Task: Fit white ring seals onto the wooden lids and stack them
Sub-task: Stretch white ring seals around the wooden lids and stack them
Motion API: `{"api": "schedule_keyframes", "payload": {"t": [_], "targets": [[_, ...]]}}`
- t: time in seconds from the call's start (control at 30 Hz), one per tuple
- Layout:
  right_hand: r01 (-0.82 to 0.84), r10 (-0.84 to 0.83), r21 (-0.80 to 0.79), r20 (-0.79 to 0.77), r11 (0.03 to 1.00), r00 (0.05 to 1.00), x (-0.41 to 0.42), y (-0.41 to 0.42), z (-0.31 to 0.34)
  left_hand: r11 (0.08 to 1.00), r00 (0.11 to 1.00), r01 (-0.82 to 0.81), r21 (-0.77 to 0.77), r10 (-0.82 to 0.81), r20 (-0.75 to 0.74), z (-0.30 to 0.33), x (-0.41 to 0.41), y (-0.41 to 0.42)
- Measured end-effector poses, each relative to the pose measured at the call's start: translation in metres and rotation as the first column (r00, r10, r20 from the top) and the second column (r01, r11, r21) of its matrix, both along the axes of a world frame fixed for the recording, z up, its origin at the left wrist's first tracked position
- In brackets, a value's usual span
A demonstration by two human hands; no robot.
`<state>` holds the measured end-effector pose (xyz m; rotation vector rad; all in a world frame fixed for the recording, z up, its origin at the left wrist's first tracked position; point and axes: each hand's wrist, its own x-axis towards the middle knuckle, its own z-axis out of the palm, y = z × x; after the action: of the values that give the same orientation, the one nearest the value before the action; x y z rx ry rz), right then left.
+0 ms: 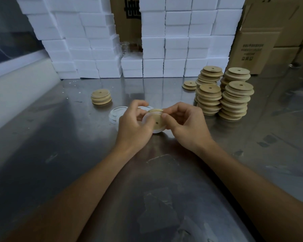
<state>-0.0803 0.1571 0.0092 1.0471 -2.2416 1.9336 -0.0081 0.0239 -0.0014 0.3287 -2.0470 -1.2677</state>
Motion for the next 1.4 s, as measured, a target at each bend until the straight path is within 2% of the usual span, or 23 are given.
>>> {"api": "schedule_keyframes", "payload": {"t": [0.07,0.1,0.23,0.4,0.5,0.6,0.7,0.8,0.9,1.03,1.1,1.17,1.4], "targets": [[-0.001,0.004,0.034,-0.076,0.999,0.997,0.002,0.0,0.001,0.975,0.998,0.043,-0.219,-0.032,0.052,-0.002,0.001,0.0],[0.0,0.006,0.051,-0.109,0.999,0.994,0.002,0.001,0.001,0.959,0.997,0.053,-0.279,-0.035,0.071,-0.003,0.001,-0.001],[0.004,0.012,0.083,-0.183,0.997,0.983,0.003,0.002,0.001,0.976,0.992,0.085,-0.201,-0.064,0.11,0.0,0.002,-0.008],[-0.007,0.007,0.007,-0.047,1.0,0.999,0.006,-0.003,0.0,0.992,0.994,0.051,-0.116,-0.04,0.101,-0.001,0.001,-0.008],[0.014,-0.014,0.009,-0.069,1.0,0.998,0.004,-0.001,-0.001,0.98,0.992,0.072,-0.187,-0.05,0.117,-0.002,0.001,-0.007],[0.016,-0.016,-0.002,-0.115,1.0,0.993,0.006,0.0,-0.001,0.95,0.973,0.175,-0.26,-0.126,0.195,-0.002,0.003,-0.008],[-0.013,0.009,-0.048,-0.073,0.999,0.997,0.006,0.0,0.0,0.947,0.961,0.24,-0.214,-0.199,0.193,-0.001,0.006,-0.006],[-0.052,0.058,-0.076,0.078,0.996,0.995,0.003,0.001,0.002,0.954,0.967,0.231,-0.193,-0.203,0.151,0.001,0.006,-0.002],[-0.079,0.087,-0.046,0.237,0.996,0.968,0.001,0.001,0.003,0.97,0.972,0.226,-0.093,-0.217,0.095,0.004,0.006,-0.002],[-0.131,0.186,-0.145,0.492,0.981,0.85,-0.003,0.003,0.007,0.967,0.966,0.241,0.083,-0.247,0.072,0.006,0.004,-0.003],[-0.138,0.22,-0.183,0.573,0.973,0.79,-0.004,0.004,0.01,0.957,0.963,0.245,0.154,-0.258,0.072,0.007,0.003,-0.003],[-0.125,0.223,-0.201,0.603,0.972,0.766,-0.004,0.004,0.01,0.952,0.966,0.225,0.209,-0.246,0.082,0.006,0.002,-0.003],[-0.045,0.146,-0.187,0.575,0.981,0.805,0.006,-0.005,0.007,0.927,0.966,0.238,0.29,-0.256,0.024,0.007,0.001,-0.003]]}}
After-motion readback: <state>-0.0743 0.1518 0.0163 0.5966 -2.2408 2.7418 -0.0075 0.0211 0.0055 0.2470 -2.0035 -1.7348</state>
